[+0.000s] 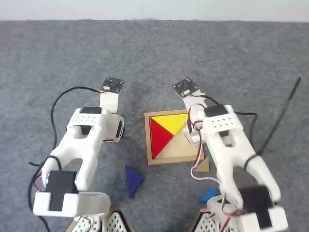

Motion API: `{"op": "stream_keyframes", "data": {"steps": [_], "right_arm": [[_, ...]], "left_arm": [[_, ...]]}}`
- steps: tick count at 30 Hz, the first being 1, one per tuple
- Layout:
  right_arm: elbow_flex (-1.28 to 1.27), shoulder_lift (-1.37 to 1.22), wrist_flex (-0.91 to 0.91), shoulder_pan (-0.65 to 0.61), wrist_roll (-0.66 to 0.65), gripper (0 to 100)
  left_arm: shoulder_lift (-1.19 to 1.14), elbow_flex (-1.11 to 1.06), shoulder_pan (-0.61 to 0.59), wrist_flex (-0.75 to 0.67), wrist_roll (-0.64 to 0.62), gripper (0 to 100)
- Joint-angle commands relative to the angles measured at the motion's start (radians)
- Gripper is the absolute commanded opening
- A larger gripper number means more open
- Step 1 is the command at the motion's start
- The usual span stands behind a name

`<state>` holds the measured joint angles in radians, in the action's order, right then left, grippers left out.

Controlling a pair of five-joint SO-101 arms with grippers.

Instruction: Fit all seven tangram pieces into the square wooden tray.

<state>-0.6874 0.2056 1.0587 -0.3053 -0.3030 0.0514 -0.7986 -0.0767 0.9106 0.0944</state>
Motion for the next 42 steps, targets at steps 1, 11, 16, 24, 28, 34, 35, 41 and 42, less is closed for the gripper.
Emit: {"op": "stream_keyframes", "data": {"steps": [1,11,16,24,28,34,35,41,42], "right_arm": [[0.060,-0.074,-0.087,-0.010,0.066,42.1],[0.071,-0.016,-0.070,0.025,0.244,20.4],[0.058,0.025,-0.122,0.136,0.311,19.4],[0.015,-0.062,-0.134,0.111,0.316,20.3],[0.012,-0.071,-0.099,0.177,0.310,20.3],[0.003,-0.081,-0.041,0.154,0.255,20.3],[0.000,-0.081,-0.039,0.142,0.253,20.3],[-0.029,-0.082,-0.048,0.035,0.215,20.3],[-0.034,-0.082,-0.050,0.012,0.215,20.3]], "left_arm": [[0.005,0.044,-0.005,-0.015,0.006,14],[-0.003,0.045,0.000,-0.017,0.008,14],[-0.003,0.045,0.002,-0.017,0.008,14],[-0.003,0.042,0.002,-0.017,0.008,14],[-0.003,0.042,0.002,-0.017,0.008,14],[-0.005,0.042,0.002,-0.017,0.008,14],[-0.005,0.042,0.002,-0.017,0.008,14],[-0.005,0.042,0.002,-0.017,0.008,14],[-0.005,0.042,0.002,-0.017,0.008,14]]}}
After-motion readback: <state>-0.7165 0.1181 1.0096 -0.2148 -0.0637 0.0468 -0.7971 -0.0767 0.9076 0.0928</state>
